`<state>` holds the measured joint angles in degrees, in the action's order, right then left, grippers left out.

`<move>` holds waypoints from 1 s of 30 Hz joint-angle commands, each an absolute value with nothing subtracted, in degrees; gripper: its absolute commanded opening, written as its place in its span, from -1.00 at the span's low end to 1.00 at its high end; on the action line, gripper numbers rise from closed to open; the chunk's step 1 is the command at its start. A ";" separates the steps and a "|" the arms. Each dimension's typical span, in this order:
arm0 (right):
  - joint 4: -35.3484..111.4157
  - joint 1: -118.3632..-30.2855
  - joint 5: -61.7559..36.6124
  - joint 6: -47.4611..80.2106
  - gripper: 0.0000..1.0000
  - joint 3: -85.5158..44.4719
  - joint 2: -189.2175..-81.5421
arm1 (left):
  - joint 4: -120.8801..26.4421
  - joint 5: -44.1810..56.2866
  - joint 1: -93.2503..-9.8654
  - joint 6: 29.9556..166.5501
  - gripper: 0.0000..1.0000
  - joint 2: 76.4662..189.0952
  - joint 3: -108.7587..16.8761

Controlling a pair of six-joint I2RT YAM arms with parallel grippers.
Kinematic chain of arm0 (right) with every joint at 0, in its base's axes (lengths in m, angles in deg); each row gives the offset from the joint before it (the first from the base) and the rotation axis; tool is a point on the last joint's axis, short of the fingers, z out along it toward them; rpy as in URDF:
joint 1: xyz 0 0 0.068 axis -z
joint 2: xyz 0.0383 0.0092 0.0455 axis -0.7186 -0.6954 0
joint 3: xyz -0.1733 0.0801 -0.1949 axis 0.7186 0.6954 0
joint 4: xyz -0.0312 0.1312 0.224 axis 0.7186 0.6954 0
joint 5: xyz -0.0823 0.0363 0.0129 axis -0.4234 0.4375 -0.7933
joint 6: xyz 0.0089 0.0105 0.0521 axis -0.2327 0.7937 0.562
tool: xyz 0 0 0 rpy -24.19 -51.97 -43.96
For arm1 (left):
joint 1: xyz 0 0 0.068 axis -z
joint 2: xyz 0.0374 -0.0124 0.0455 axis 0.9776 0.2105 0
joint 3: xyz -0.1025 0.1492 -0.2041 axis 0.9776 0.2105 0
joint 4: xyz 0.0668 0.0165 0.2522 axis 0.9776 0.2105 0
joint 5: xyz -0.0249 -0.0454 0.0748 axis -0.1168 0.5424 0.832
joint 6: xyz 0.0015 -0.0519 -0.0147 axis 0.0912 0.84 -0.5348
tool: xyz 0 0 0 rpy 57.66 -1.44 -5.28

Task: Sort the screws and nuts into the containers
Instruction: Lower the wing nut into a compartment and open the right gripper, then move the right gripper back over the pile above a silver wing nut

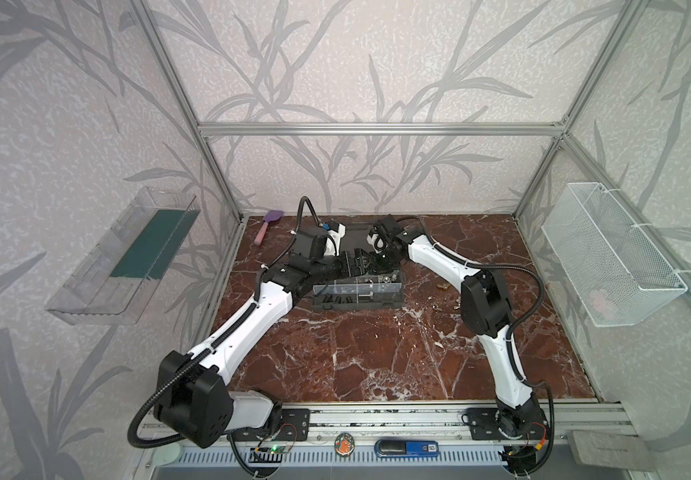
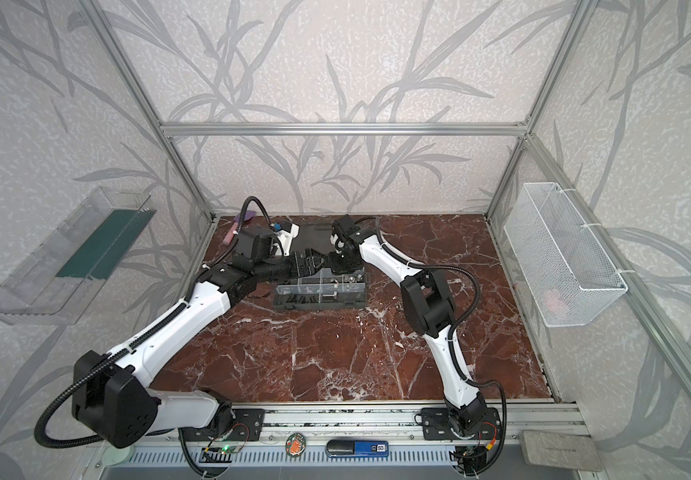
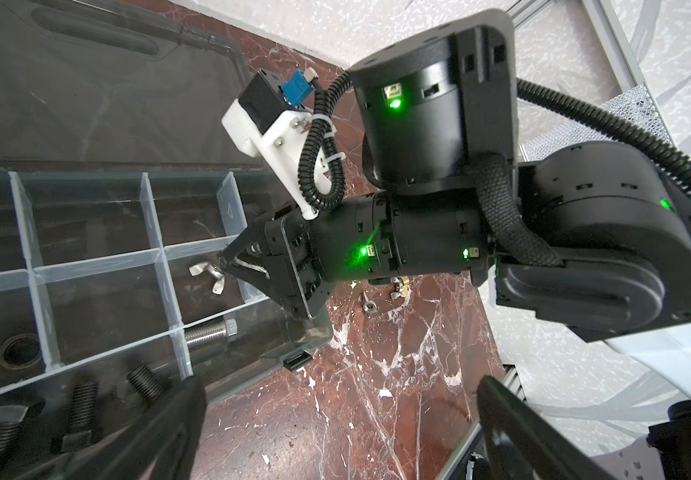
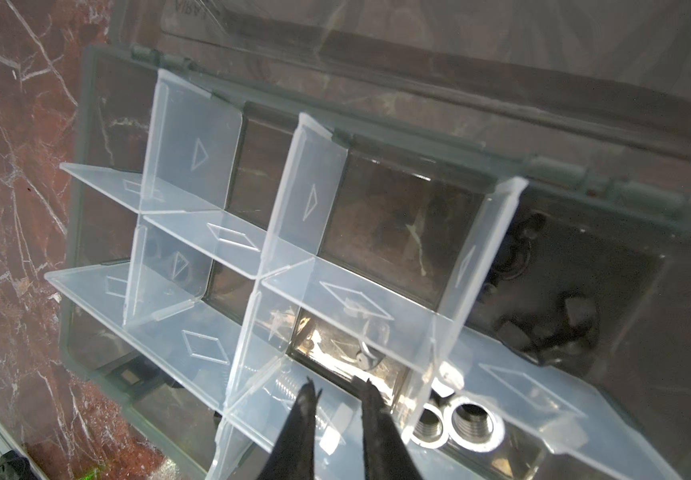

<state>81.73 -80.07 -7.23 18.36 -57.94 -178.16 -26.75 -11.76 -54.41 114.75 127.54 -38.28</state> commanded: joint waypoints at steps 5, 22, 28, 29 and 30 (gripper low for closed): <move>84.76 -79.91 -9.06 16.72 -0.53 -58.95 -175.16 | -27.00 -12.16 -54.74 115.49 0.99 126.42 -38.16; 81.54 -74.28 -16.29 13.90 -0.47 -37.02 -153.88 | -31.26 -13.92 -49.43 118.67 0.99 133.19 -42.84; 78.57 -71.60 -18.14 13.59 -0.47 -22.90 -145.69 | -32.61 -13.57 -44.13 118.92 0.99 138.71 -46.23; 78.03 -71.14 -17.96 13.70 -0.46 -20.61 -143.44 | -32.68 -13.74 -43.42 118.96 0.99 139.72 -46.93; 77.22 -70.54 -17.83 13.92 -0.46 -18.48 -142.11 | -32.71 -13.75 -42.62 119.00 0.99 140.80 -47.71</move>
<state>79.09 -71.24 -17.00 14.25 -21.81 -146.10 -31.03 -13.24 -44.15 118.60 138.97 -44.90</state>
